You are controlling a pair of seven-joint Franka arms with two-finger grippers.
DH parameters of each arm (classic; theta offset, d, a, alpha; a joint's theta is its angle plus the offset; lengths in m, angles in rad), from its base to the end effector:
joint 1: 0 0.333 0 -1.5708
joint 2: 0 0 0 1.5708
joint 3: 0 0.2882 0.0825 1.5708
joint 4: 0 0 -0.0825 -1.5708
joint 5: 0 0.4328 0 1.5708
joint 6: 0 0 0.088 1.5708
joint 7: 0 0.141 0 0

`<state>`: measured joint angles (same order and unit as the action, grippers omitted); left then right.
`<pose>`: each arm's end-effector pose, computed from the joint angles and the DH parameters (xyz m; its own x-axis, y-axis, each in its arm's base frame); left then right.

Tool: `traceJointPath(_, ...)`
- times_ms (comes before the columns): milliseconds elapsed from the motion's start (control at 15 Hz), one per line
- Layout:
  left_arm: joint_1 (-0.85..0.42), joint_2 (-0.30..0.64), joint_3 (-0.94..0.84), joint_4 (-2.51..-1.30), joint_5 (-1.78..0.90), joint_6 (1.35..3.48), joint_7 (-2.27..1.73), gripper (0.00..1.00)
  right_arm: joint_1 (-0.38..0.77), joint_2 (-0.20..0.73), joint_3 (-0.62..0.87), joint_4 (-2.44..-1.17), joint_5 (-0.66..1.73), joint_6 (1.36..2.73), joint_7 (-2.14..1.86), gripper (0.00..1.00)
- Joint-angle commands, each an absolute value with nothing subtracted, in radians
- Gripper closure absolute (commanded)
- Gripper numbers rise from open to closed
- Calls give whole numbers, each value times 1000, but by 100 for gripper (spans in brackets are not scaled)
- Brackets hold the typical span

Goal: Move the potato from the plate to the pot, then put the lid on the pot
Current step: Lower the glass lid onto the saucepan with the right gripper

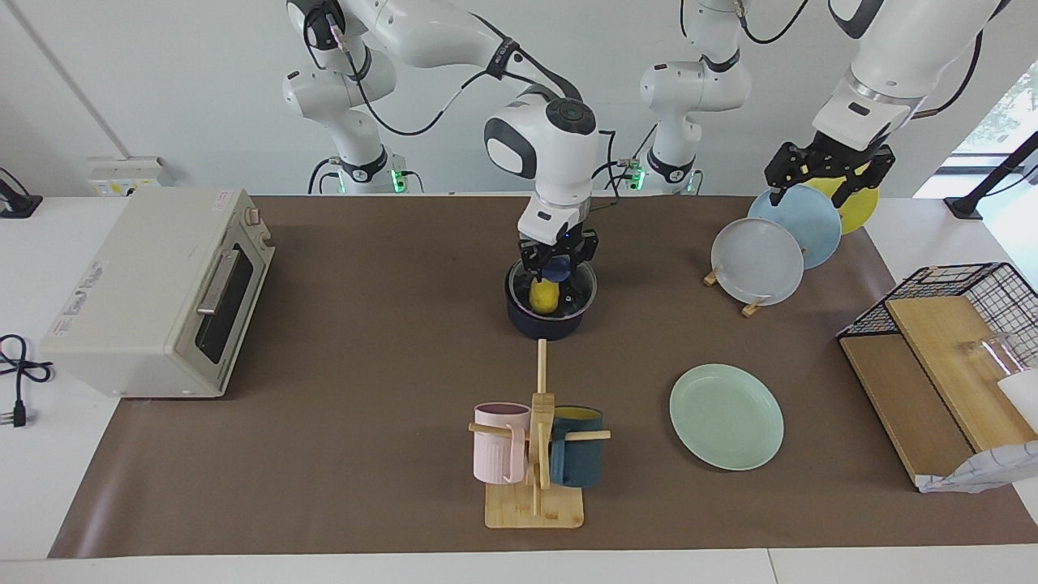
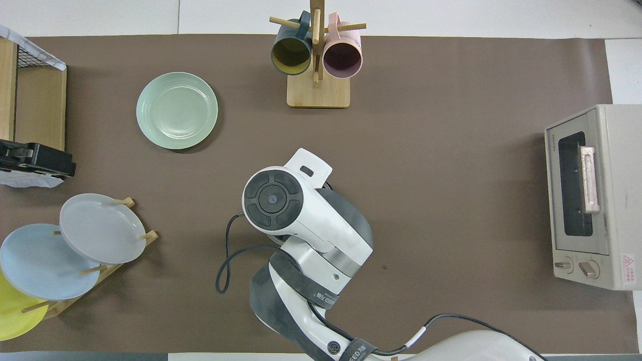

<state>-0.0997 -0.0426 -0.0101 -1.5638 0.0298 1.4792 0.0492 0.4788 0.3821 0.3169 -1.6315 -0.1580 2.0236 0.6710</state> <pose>0.5773 -0.0593 0.5838 0.9869 -0.1555 -0.0434 -0.1568 -0.9872 -0.0281 0.5103 0.4799 0.3302 0.9850 0.1677 0.0408 0.1678 -0.9858 0.0028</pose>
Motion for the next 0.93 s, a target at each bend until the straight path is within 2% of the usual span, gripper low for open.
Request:
traceJointPath(0, -123, -34, 8, -1580, 46, 1497, 49, 0, 479, 387, 322, -1624, -179, 2014, 690, 100)
traceJointPath(200, -112, -28, -2, -1542, 51, 1480, 49, 0, 477, 385, 322, -1632, -179, 2016, 692, 100)
traceJointPath(867, -94, -51, -3, -1566, 43, 1485, 55, 0, 474, 385, 322, -1632, -179, 1991, 693, 100)
